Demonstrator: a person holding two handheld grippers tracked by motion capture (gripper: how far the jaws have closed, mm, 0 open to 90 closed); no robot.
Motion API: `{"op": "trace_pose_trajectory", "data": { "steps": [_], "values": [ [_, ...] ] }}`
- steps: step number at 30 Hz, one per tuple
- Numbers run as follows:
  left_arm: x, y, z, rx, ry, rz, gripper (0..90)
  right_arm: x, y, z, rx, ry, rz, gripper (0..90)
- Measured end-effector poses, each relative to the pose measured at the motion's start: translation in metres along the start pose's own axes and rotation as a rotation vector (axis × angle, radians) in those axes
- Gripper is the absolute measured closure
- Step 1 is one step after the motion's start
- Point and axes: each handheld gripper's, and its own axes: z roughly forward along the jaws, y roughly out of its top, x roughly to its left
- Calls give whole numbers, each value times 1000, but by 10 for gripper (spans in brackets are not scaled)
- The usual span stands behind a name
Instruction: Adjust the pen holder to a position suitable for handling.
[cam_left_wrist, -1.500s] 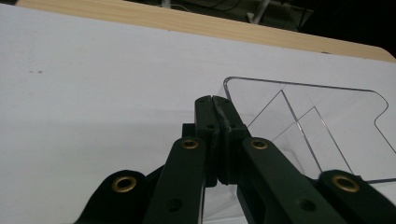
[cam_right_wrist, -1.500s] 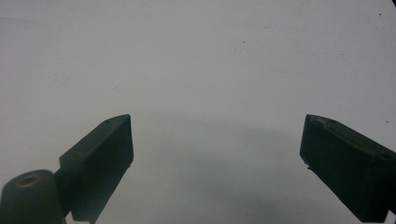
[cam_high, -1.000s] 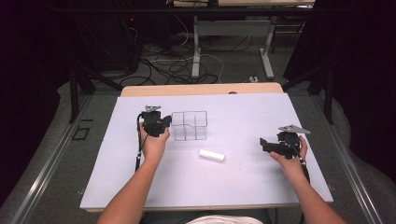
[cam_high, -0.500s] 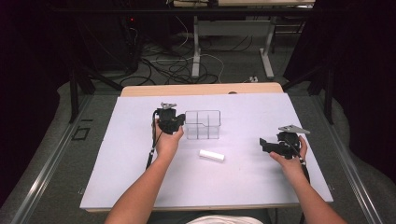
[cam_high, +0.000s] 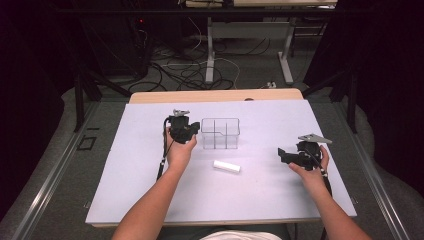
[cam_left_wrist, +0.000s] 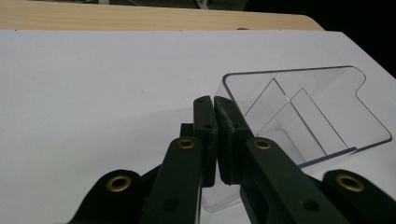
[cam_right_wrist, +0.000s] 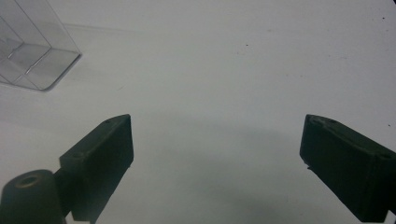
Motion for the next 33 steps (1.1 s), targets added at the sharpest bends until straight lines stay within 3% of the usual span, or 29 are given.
{"op": "trace_pose_trajectory", "data": {
  "steps": [11,17,23,25,30,33],
  "values": [
    [27,-7,-25,-26,-41,-13,747,1,0,1,5,-5,-3,106],
    [41,-13,-37,-48,-63,-3,605,1,0,1,8,-9,-7,119],
    [51,-22,-45,-65,-50,18,468,3,-2,2,19,-7,-10,123],
    [52,-25,-48,-65,-50,50,426,4,-2,2,19,-8,-7,124],
    [53,-32,-56,-83,-23,175,350,5,-2,1,18,-6,-12,125],
    [54,-37,-64,-96,-25,210,338,4,-2,0,15,-4,-18,125]
  ]
}}
